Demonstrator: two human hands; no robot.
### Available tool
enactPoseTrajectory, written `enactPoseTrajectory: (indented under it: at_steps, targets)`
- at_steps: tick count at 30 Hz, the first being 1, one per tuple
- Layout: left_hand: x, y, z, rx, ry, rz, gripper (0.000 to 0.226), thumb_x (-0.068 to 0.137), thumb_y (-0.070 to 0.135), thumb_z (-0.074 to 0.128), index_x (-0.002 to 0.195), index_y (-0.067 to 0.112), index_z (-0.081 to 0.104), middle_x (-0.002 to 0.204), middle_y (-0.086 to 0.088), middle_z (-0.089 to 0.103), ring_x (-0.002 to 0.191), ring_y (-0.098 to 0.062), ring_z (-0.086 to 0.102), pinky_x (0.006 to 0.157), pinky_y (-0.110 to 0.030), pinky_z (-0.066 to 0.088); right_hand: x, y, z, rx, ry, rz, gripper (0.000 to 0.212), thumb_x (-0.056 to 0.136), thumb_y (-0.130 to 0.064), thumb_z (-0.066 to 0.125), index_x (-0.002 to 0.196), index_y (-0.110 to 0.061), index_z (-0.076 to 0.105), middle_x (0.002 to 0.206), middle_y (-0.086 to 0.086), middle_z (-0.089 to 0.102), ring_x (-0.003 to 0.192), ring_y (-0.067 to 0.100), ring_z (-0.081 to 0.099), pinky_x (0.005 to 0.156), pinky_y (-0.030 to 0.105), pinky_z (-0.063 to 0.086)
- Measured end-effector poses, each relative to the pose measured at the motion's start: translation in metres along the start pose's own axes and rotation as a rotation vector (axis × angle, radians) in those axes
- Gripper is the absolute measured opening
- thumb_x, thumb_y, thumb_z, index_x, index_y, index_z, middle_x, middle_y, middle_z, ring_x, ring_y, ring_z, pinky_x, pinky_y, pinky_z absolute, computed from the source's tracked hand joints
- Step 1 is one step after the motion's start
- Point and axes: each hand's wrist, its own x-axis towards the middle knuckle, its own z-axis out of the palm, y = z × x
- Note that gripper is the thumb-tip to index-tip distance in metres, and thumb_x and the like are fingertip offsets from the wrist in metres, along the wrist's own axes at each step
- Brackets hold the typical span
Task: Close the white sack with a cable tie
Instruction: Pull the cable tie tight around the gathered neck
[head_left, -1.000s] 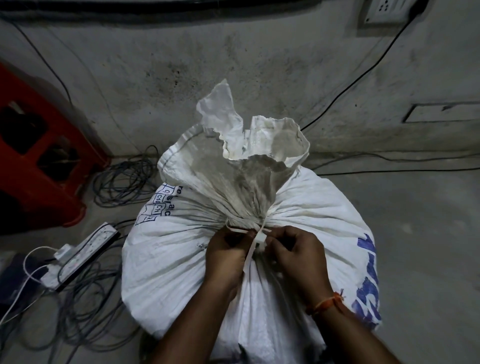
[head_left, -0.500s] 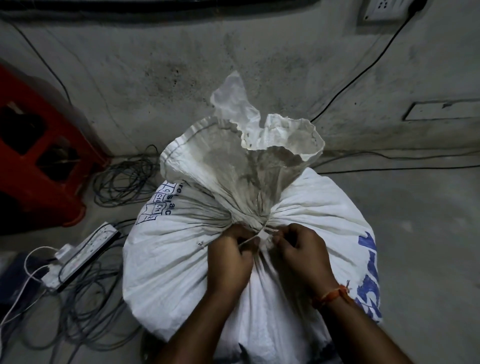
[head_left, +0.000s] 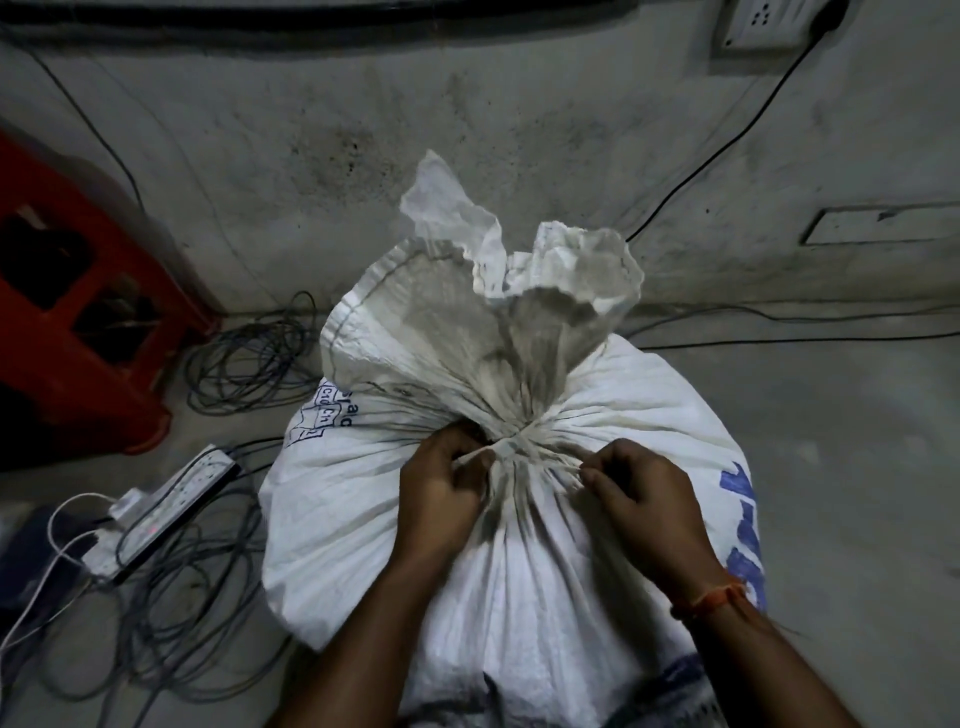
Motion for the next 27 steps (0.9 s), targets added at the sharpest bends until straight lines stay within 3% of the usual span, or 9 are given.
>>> enactPoseTrajectory:
  at_steps: [2,5,7,9,11,13,17,23,27]
  targets:
    - [0.001,0.003,0.001,-0.069,-0.028,-0.054,0.023,0.084,0.018,0.075,0.069,0.028,0.060,0.068,0.014,0.067,0.066,0.004,0.058,0.067,-0.021,0.047,0.001,0.004,-0.001,0.048,-0.005,-0.034,0.014,0.089,-0.017,0.070,0.077,-0.021,0.064,0.070,-0.008,0.066,0.071,0.009,0.061,0.064,0.023,0.042]
    - [0.003,0.003,0.000,-0.133,-0.042,-0.080,0.014,0.079,0.033,0.070,0.081,0.020,0.069,0.092,0.009,0.078,0.092,-0.011,0.071,0.087,-0.034,0.055,0.002,0.005,0.001,0.275,-0.036,0.003,0.009,0.088,-0.018,0.068,0.080,-0.021,0.064,0.068,-0.005,0.066,0.066,0.017,0.061,0.066,0.039,0.049]
    - [0.005,0.005,-0.002,-0.134,-0.029,-0.084,0.018,0.078,0.037,0.070,0.084,0.019,0.072,0.097,0.010,0.079,0.096,-0.014,0.072,0.090,-0.038,0.056,0.002,-0.001,0.001,0.548,-0.106,-0.002,0.010,0.086,-0.010,0.066,0.088,-0.019,0.067,0.073,-0.001,0.065,0.069,0.019,0.060,0.064,0.040,0.052]
    - [0.005,0.006,-0.003,-0.108,-0.021,-0.064,0.019,0.078,0.038,0.070,0.084,0.020,0.072,0.092,0.008,0.079,0.090,-0.017,0.073,0.085,-0.040,0.057,0.002,-0.010,-0.002,0.711,-0.290,-0.095,0.032,0.085,0.004,0.060,0.106,-0.017,0.070,0.084,0.005,0.067,0.078,0.022,0.061,0.071,0.032,0.053]
    - [0.004,0.006,-0.003,-0.090,-0.011,-0.045,0.018,0.078,0.038,0.070,0.082,0.020,0.071,0.084,0.001,0.077,0.080,-0.025,0.071,0.077,-0.041,0.056,0.003,-0.017,-0.003,0.576,-0.414,-0.261,0.051,0.077,0.006,0.054,0.118,-0.018,0.072,0.090,0.008,0.064,0.085,0.024,0.061,0.078,0.027,0.049]
    - [0.004,0.006,-0.003,-0.096,0.000,-0.031,0.017,0.079,0.037,0.070,0.082,0.020,0.070,0.078,-0.003,0.075,0.078,-0.032,0.069,0.074,-0.044,0.056,0.007,-0.017,0.003,0.316,-0.366,-0.387,0.057,0.071,0.003,0.053,0.118,-0.021,0.074,0.086,-0.002,0.054,0.083,0.014,0.056,0.076,0.020,0.044]
    - [0.004,0.007,-0.005,-0.049,0.022,0.023,0.017,0.081,0.036,0.073,0.079,0.020,0.069,0.073,0.000,0.073,0.072,-0.025,0.068,0.070,-0.043,0.054,0.013,-0.014,0.003,0.164,-0.415,-0.435,0.040,0.089,-0.002,0.062,0.119,-0.025,0.074,0.082,-0.015,0.050,0.081,0.001,0.055,0.073,0.013,0.040]
    - [0.001,0.015,-0.004,-0.099,0.034,0.036,0.012,0.084,0.021,0.080,0.078,0.016,0.071,0.079,0.006,0.076,0.076,-0.015,0.071,0.074,-0.035,0.054,0.016,-0.008,-0.008,0.144,-0.528,-0.447,0.036,0.097,-0.017,0.063,0.132,-0.024,0.066,0.108,-0.003,0.069,0.105,0.005,0.063,0.093,0.018,0.047]
    - [0.000,0.018,-0.001,-0.128,0.036,0.041,0.012,0.084,0.017,0.080,0.078,0.013,0.070,0.082,0.005,0.077,0.080,-0.018,0.071,0.074,-0.034,0.054,0.018,-0.009,-0.002,0.107,-0.415,-0.436,0.021,0.094,-0.024,0.063,0.110,-0.023,0.077,0.093,-0.001,0.064,0.093,0.007,0.062,0.080,0.015,0.046]
